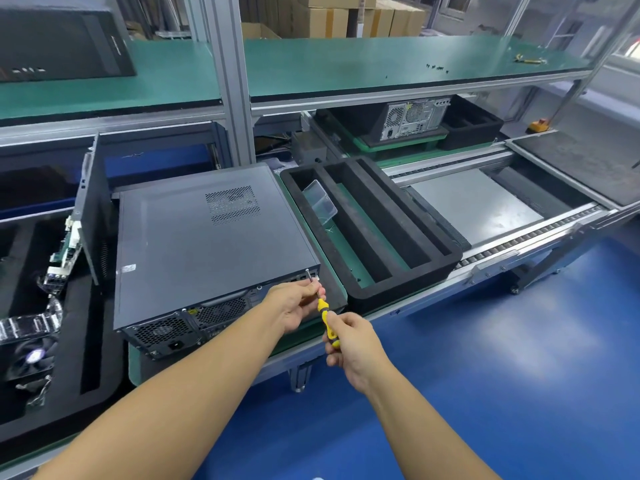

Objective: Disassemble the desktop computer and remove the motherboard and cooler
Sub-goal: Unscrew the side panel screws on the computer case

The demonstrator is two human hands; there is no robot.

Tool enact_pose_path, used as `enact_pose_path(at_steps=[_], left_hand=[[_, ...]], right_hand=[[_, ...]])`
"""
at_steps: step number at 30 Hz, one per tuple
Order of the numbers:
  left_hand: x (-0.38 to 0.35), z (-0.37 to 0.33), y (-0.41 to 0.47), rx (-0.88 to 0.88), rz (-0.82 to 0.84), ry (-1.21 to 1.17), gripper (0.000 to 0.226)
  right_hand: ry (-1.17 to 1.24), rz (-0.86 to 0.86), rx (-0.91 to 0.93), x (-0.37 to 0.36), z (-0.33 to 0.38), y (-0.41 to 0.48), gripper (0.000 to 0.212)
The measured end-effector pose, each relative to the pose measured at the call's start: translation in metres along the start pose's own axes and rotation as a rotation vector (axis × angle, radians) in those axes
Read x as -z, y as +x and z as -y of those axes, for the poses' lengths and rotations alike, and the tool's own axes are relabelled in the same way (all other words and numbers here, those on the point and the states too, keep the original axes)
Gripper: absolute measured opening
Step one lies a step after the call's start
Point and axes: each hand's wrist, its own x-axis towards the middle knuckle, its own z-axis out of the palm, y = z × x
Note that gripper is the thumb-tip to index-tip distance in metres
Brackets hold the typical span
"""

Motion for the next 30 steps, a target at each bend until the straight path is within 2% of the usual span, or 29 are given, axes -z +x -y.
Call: enact_pose_path(at_steps=[7, 10, 12, 14, 20, 24, 26, 29, 30], left_hand=[[-0.006, -0.001, -0.001, -0.01, 0.029, -0.09, 0.014], [-0.009, -0.001, 0.0, -0.002, 0.039, -0.126, 0.018], [-0.009, 0.001, 0.0, -0.006, 0.045, -0.131, 0.021], [-0.007, 0.003, 0.002, -0.013, 0.047, -0.135, 0.023], [0.001, 0.0, 0.004, 0.0, 0.078, -0.046, 0.01], [-0.001, -0.002, 0.006, -0.002, 0.005, 0.004, 0.017], [-0.002, -0.003, 0.007, 0.003, -0.017, -0.012, 0.019], [-0.003, -0.003, 0.007, 0.002, -0.044, -0.05, 0.022], [-0.002, -0.003, 0.007, 0.002, -0.048, -0.059, 0.02]], right_hand=[[-0.076, -0.154, 0.193, -0.006, 0.005, 0.007, 0.017], [0.002, -0.094, 0.046, -0.004, 0.013, 0.005, 0.016], [0.096, -0.011, -0.128, -0.001, 0.015, 0.002, 0.025], [0.09, 0.044, -0.18, 0.003, 0.014, 0.001, 0.035], [-0.103, -0.082, 0.107, -0.001, 0.004, 0.005, 0.014], [-0.185, -0.14, 0.193, -0.006, 0.002, 0.007, 0.017], [-0.14, -0.108, 0.123, -0.006, 0.004, 0.005, 0.02], [0.01, 0.019, -0.135, -0.003, 0.009, 0.002, 0.033], [0.042, 0.047, -0.167, -0.002, 0.009, 0.003, 0.033]])
